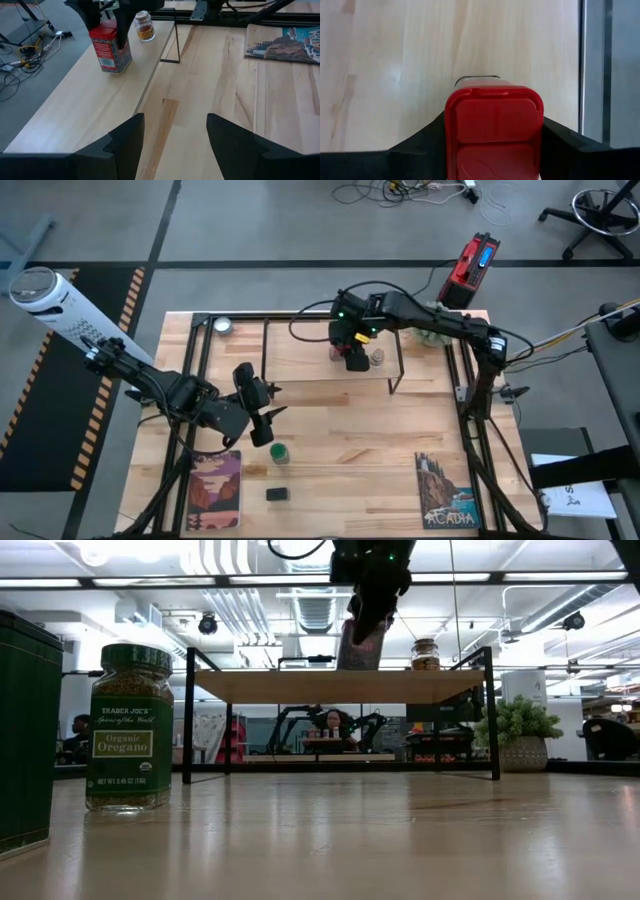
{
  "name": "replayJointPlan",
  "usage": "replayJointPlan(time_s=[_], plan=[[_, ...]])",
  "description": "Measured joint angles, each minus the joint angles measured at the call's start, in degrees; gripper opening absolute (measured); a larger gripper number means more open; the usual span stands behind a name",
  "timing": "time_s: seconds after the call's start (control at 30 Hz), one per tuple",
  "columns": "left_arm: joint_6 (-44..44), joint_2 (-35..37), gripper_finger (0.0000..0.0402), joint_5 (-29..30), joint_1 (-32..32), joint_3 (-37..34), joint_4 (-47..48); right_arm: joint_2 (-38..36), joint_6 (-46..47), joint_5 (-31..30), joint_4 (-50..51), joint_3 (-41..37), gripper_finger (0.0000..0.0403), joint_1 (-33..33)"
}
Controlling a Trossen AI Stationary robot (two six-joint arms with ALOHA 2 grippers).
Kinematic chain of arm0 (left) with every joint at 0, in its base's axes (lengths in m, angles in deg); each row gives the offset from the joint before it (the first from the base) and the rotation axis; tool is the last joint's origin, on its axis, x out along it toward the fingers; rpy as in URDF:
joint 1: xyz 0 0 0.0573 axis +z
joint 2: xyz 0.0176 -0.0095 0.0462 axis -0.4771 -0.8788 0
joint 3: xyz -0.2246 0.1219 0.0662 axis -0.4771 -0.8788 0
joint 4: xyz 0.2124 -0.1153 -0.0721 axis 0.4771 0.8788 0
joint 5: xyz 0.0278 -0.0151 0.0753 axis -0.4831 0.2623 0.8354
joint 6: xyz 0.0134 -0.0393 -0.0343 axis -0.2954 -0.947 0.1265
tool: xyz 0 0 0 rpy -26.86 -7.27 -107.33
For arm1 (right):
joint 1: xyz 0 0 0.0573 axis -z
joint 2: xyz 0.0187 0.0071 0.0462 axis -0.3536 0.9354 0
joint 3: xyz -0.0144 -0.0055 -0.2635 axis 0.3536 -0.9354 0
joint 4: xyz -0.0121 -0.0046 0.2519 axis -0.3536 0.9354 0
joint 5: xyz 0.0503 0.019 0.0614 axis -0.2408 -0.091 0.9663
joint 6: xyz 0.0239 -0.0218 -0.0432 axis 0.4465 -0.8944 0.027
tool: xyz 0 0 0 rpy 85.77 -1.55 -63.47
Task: Shelf spices
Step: Put the red seasoning can on the shelf, then put the green seasoning bottle on the shelf
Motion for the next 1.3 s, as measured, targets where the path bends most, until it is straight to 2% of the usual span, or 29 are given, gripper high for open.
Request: replayJointPlan(time_s=[0.23, 0.4, 0.57, 0.83, 1.0, 1.3], plan=[[0.06, 0.0, 0.0204, 0.0, 0.0, 0.0, -0.01, -0.06, 0.76, -0.02, 0.2, 0.2, 0.0276, 0.37], [0.04, 0.0, 0.0204, -0.02, 0.0, 0.0, 0.0, -0.08, 0.92, -0.2, 0.17, 0.31, 0.0305, 0.35], [0.52, 0.0, 0.0204, -0.02, 0.0, 0.0, 0.0, -0.52, 0.92, -0.54, 0.9, 4.68, 0.0308, 0.35], [0.37, 0.0, 0.0204, -0.51, 0.0, 0.0, 1.24, -0.73, 3.21, -0.39, 8.21, 20.41, 0.0292, -1.45], [0.57, 0.0, 0.0204, -5.28, 0.0, -0.02, 1.34, -1.53, 4.87, 3.99, 10.79, 26.4, 0.0278, -7.61], [0.46, 0.0, 0.0204, -22.4, -0.22, -0.01, 1.29, -2.27, 7.91, 3.39, 9.69, 22.95, 0.024, -26.96]])
